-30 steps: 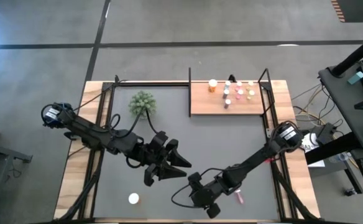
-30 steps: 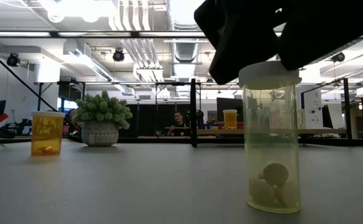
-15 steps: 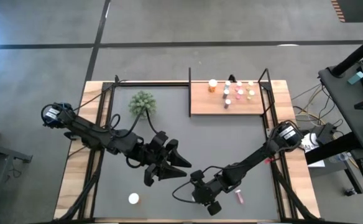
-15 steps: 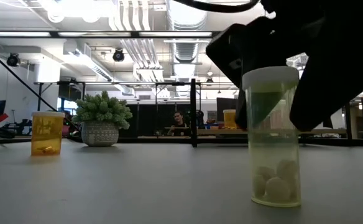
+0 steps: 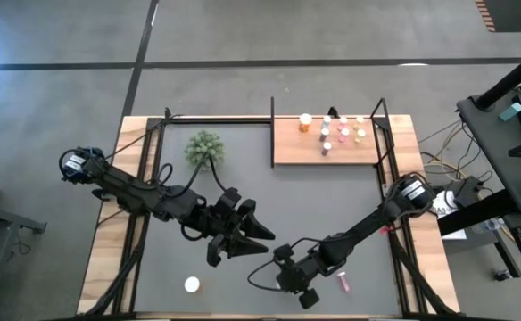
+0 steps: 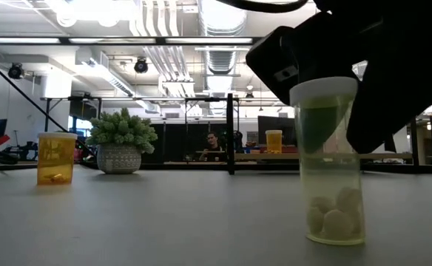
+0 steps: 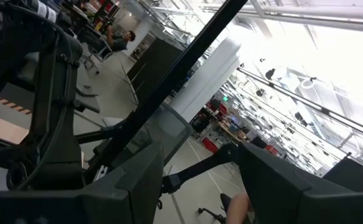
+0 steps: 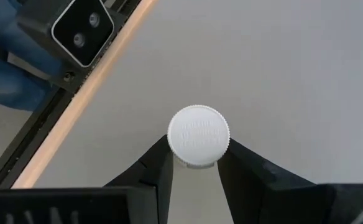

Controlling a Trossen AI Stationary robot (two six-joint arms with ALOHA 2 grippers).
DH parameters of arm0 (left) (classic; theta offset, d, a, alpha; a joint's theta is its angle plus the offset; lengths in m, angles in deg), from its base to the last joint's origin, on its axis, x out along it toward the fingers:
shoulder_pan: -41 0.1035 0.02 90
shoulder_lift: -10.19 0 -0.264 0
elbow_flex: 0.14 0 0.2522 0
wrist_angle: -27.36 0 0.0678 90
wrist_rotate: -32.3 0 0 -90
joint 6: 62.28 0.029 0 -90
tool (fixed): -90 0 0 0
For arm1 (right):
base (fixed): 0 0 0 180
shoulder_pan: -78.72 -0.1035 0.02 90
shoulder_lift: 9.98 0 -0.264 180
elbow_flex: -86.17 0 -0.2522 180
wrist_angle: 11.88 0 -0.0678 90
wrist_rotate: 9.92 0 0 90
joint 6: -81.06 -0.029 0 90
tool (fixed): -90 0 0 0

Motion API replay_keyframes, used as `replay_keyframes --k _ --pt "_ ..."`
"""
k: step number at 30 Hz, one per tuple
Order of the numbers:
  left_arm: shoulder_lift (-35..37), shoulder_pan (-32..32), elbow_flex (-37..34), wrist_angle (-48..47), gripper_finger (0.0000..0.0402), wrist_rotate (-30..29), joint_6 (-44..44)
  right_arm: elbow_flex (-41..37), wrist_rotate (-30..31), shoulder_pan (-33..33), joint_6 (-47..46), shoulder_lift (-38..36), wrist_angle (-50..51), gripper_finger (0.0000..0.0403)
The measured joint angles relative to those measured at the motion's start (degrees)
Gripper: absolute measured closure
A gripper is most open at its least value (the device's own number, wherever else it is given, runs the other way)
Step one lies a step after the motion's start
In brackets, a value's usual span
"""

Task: Pick and place medicine bottles onto shelf by color
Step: Put the yellow pill bottle on the shelf aligned with the other yellow pill bottles

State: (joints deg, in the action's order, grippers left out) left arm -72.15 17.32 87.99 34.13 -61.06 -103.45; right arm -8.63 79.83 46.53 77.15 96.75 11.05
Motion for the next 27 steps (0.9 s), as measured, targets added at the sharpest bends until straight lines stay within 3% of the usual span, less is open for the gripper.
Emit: replay_keyframes --k 12,19,23,27 --pt "0.0 0.04 0.0 0.01 0.0211 -0.71 0.0 -0.71 0.24 3.57 -1.01 -8.19 12.41 0.0298" --pt "0.0 0.29 0.0 0.0 0.0211 -1.97 -0.31 -8.5 1.13 8.09 -4.18 -16.53 13.37 0.0298" --pt "0.1 1.03 0.0 -0.09 0.0211 -1.97 -0.2 -15.76 5.62 11.46 -11.2 -24.04 13.26 0.0298" --pt "0.76 3.96 0.0 -0.02 0.0211 -1.99 2.31 -21.7 13.57 14.53 -23.82 -31.25 13.95 0.0298"
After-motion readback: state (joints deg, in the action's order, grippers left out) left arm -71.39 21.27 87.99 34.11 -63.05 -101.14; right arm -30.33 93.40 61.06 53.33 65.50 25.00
